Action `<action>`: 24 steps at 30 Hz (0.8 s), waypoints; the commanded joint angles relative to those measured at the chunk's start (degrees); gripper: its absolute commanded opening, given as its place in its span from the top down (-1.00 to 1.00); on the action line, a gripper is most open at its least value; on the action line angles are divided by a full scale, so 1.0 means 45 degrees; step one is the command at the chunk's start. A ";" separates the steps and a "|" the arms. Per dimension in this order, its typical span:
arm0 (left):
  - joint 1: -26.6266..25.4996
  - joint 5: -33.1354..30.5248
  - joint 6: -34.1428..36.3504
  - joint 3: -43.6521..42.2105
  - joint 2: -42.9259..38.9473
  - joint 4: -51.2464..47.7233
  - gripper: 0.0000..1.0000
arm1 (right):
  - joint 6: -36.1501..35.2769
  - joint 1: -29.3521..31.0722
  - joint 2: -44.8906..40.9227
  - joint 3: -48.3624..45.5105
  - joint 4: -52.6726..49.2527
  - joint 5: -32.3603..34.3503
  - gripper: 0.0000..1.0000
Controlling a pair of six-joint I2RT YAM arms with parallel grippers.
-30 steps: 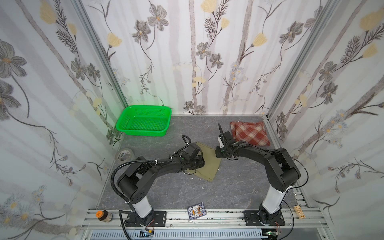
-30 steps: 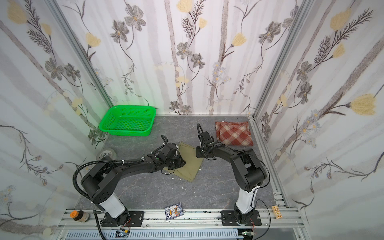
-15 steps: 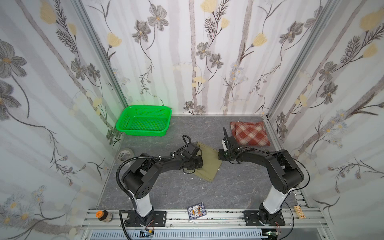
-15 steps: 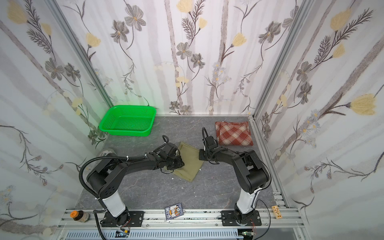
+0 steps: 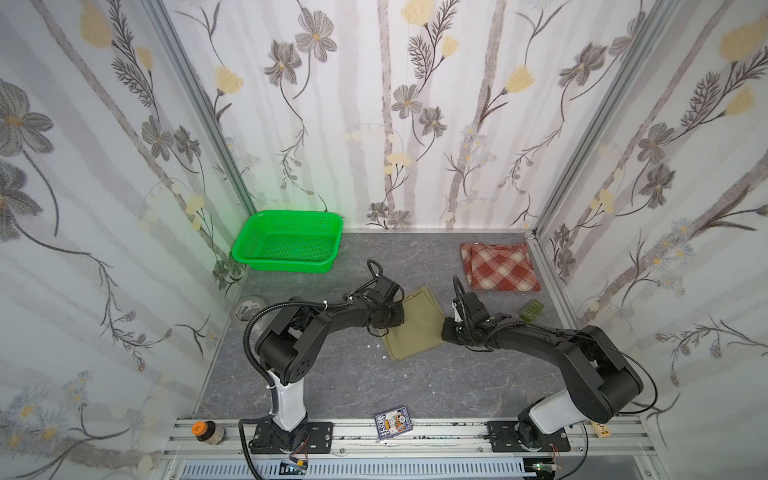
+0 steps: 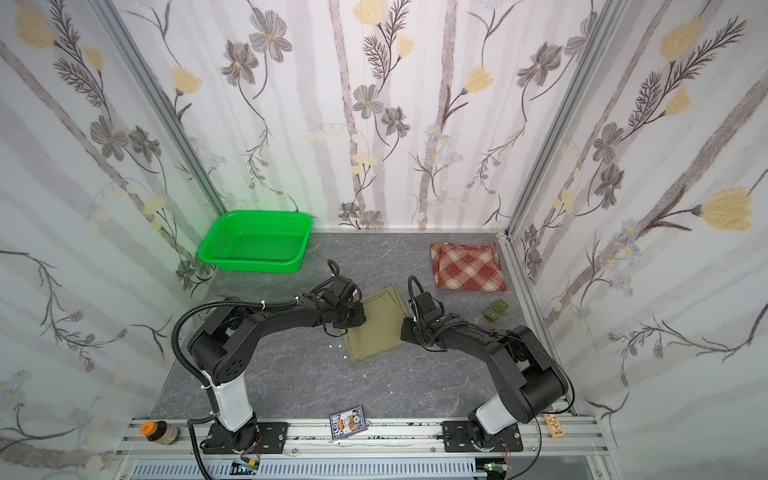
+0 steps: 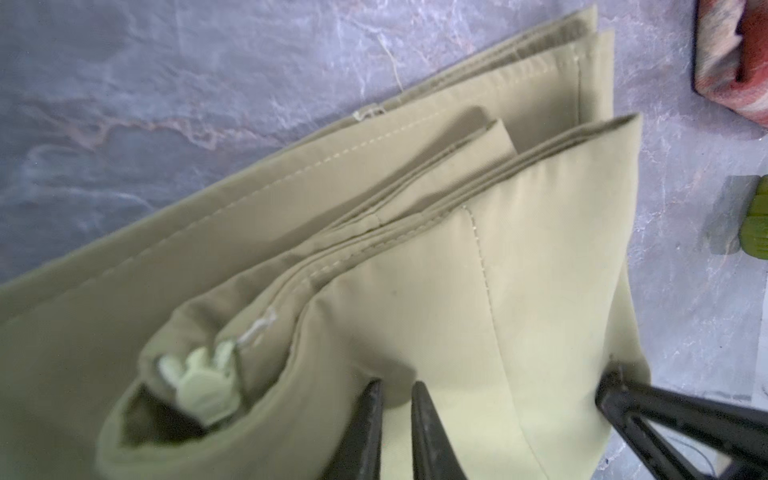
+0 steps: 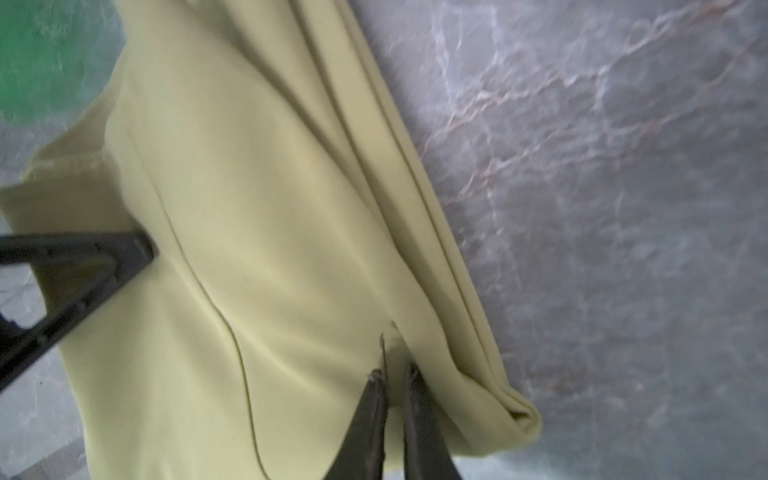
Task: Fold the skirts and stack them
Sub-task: 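Lay the flap down with the right gripper while the left holds the bundle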
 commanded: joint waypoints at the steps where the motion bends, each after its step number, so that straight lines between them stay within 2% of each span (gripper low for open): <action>1: 0.0037 -0.0737 0.0326 0.0110 -0.0323 -0.0376 0.65 | 0.0498 0.0078 -0.0671 0.0207 -0.0688 0.0084 0.67; 6: 0.0045 -0.1299 0.0057 -0.0409 -0.1983 -0.0376 0.62 | -0.0857 -0.0094 -0.1268 0.1864 -0.1456 0.0664 0.55; 8: 0.0035 -0.1331 -0.0167 -0.0738 -0.2607 -0.0396 0.59 | -0.1600 -0.0133 -0.0935 0.2532 -0.1498 0.0567 0.55; 12: 0.0017 -0.1118 -0.0886 -0.1414 -0.3354 -0.0376 0.57 | -0.2803 -0.0152 0.0992 0.4142 -0.1565 0.0795 0.56; 18: -0.0222 -0.1542 -0.1283 -0.1900 -0.3161 -0.0337 0.58 | -0.3809 -0.0190 0.3038 0.5775 -0.1299 0.0830 0.60; 24: -0.0186 -0.2006 -0.1314 -0.1842 -0.2430 -0.0318 0.62 | -0.3913 -0.0304 0.4205 0.6233 -0.1036 0.0609 0.63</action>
